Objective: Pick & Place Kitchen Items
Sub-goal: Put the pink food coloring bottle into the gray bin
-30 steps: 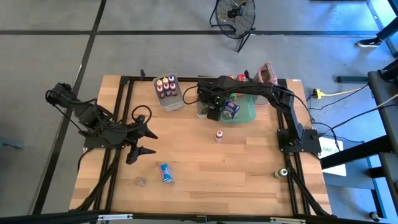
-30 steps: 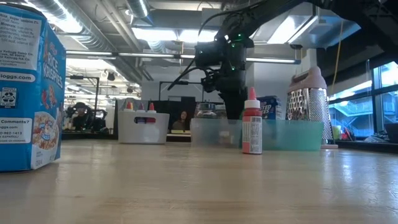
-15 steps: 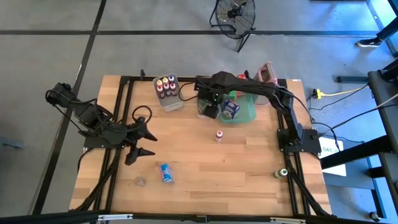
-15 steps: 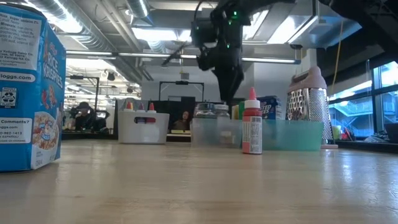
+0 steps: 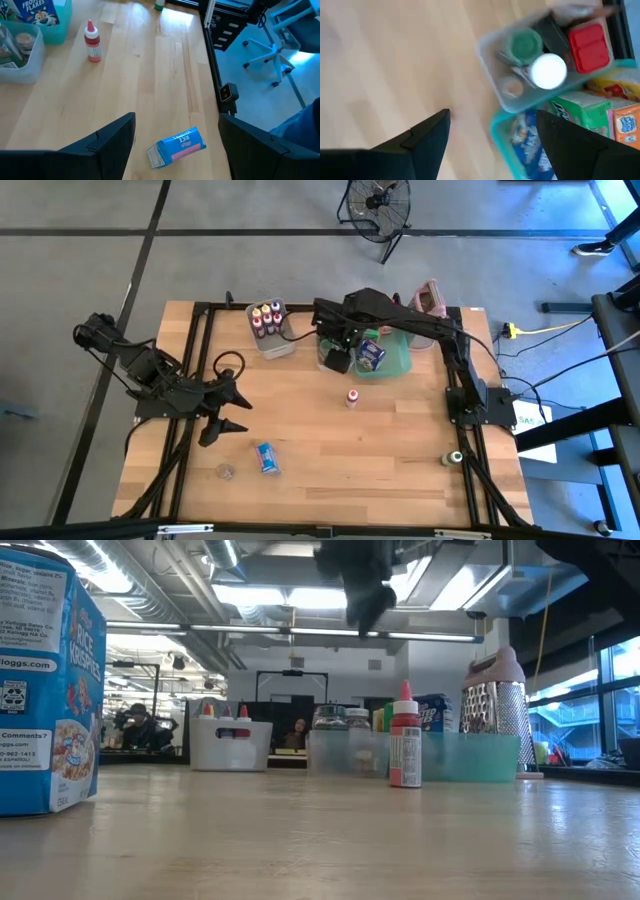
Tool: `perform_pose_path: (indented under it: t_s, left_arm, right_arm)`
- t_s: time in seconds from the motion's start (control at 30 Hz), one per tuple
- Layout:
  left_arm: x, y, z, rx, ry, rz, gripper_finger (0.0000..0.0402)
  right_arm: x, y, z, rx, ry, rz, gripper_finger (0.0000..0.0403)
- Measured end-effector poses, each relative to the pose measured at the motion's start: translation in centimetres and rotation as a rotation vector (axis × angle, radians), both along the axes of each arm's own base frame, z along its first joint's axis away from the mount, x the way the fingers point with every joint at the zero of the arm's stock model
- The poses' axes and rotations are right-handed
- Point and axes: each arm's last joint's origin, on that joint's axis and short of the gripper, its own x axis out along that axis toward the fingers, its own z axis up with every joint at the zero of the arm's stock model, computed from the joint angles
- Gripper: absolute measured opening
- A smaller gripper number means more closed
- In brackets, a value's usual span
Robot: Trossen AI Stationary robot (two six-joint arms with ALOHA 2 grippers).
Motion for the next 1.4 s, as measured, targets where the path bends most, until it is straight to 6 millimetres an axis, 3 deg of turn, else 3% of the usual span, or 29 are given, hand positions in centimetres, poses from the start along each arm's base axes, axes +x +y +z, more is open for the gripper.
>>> perform_pose_path:
  t_s: [0.23,0.43,0.73,1.0,1.2,1.4]
  left_arm:
    - [0.0,0.0,0.0,0.016,-0.003,-0.018,0.0281]
    - [0.0,0.0,0.0,0.053,-0.011,-0.051,0.0281]
    - [0.0,0.0,0.0,0.074,-0.010,-0.066,0.0281]
    - [0.6,-0.3,-0.5,0.194,-0.009,-0.091,0.0281]
    - [1.5,-0.6,-1.1,0.306,0.003,-0.095,0.0281]
    - [2.3,-0.7,-1.6,0.432,0.003,-0.022,0.0281]
  right_arm:
    - [-1.2,5.4,4.0,0.121,-0.175,0.047,0.0295]
    - [-2.5,10.1,5.1,0.166,-0.168,0.035,0.0296]
    - [-3.8,16.8,4.9,0.242,-0.127,-0.029,0.0296]
    - [-6.5,23.9,4.9,0.211,-0.160,-0.178,0.0296]
    - [-9.2,28.2,5.1,0.114,-0.290,-0.273,0.0296]
    - [-11.2,30.9,5.3,0.046,-0.445,-0.348,0.0296]
